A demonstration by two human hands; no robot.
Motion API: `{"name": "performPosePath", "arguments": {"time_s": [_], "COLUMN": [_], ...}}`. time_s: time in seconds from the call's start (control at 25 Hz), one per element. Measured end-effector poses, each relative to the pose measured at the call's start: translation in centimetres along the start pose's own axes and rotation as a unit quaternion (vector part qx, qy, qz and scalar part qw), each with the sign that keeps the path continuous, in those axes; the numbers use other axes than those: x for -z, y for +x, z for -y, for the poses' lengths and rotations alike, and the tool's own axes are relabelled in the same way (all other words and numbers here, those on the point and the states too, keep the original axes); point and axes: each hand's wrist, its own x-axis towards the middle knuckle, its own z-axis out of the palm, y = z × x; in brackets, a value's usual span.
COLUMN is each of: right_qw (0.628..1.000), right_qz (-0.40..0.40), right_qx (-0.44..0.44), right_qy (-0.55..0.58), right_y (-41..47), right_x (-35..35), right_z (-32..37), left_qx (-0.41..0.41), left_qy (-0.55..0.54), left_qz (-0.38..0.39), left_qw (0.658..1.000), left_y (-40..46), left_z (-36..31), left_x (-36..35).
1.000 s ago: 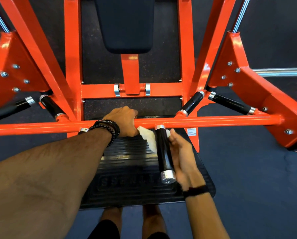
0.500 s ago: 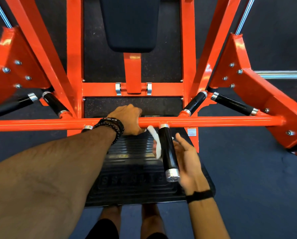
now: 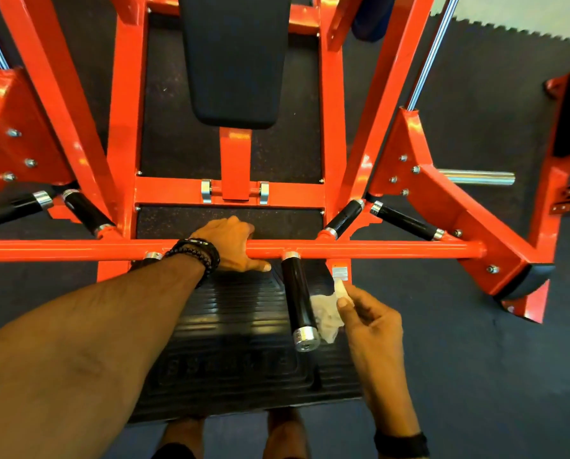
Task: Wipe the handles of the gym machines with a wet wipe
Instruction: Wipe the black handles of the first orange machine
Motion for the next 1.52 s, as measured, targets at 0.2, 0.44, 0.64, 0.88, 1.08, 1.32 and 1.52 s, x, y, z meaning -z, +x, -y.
{"name": "performPosePath", "arguments": {"time_s": [0.2,0.44,0.64,0.88,1.08,1.32,1.52], "right_qw": [0.999,0.998,0.989,0.969,0.907,0.901,0.913], "right_qz": [0.028,0.033,0.029,0.051,0.225,0.200,0.212], "right_qx": [0.028,0.056,0.142,0.206,0.244,0.221,0.192], "right_qy": [0.020,0.016,-0.041,-0.123,-0.260,-0.316,-0.292], "right_y": [1.6,8.2,14.1,19.8,23.0,29.6,27.1], "right_x": [3.5,8.9,11.7,6.9,1.2,2.3,1.1], "right_z": [-0.2,-0.3,1.0,1.1,0.4,0.6,0.1], "left_qx": [0.024,0.048,0.068,0.104,0.107,0.098,0.098], "left_qy": [-0.045,-0.227,-0.073,-0.017,-0.049,-0.057,-0.054], "left_qz": [-0.034,-0.101,0.008,0.065,0.096,0.107,0.111], "left_qw": [0.998,0.967,0.995,0.992,0.988,0.988,0.987], "left_y": [-0.2,1.1,5.7,6.9,7.5,8.3,8.3], "left_z": [-0.1,-6.7,-12.1,-13.1,-12.5,-11.7,-11.8], "left_x": [-0.9,-0.3,-0.1,-0.2,-0.4,-0.9,-0.9]}}
